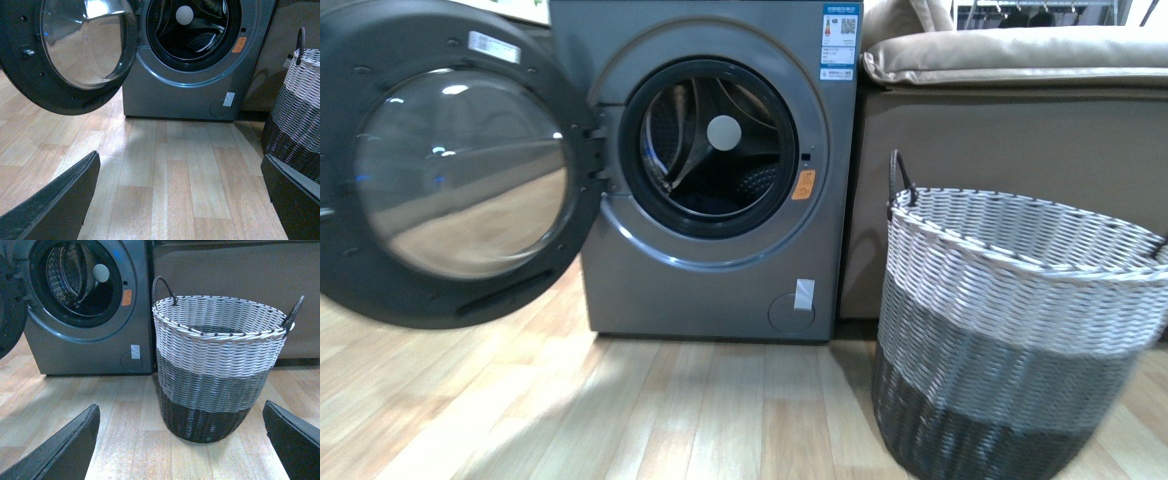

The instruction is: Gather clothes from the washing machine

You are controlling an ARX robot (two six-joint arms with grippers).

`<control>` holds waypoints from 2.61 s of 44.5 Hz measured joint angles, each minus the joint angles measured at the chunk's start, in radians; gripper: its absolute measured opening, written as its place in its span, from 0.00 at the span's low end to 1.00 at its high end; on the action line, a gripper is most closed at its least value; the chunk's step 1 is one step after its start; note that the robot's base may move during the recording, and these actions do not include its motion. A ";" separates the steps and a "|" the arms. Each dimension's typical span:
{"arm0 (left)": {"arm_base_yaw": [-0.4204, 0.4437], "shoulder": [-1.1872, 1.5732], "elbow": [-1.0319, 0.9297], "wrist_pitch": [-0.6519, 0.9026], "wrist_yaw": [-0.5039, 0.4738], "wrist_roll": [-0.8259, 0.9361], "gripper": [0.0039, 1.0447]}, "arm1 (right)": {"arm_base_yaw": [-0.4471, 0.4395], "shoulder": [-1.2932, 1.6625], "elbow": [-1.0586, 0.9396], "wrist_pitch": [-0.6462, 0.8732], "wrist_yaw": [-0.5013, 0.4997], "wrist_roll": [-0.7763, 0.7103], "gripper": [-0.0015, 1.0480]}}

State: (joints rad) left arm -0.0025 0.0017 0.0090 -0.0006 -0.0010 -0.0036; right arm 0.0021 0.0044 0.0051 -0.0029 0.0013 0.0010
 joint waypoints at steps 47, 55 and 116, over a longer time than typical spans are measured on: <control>0.000 0.001 0.000 0.000 -0.001 0.000 0.94 | 0.000 0.000 0.000 0.000 -0.003 0.000 0.93; 0.000 0.000 0.000 0.000 0.003 0.000 0.94 | 0.000 0.000 0.000 0.000 0.001 0.000 0.93; 0.102 0.453 0.143 0.173 0.430 -0.209 0.94 | -0.001 0.000 0.000 0.000 0.000 0.000 0.93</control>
State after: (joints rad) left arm 0.0994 0.4545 0.1516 0.1722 0.4294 -0.2123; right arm 0.0013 0.0044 0.0051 -0.0032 0.0010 0.0006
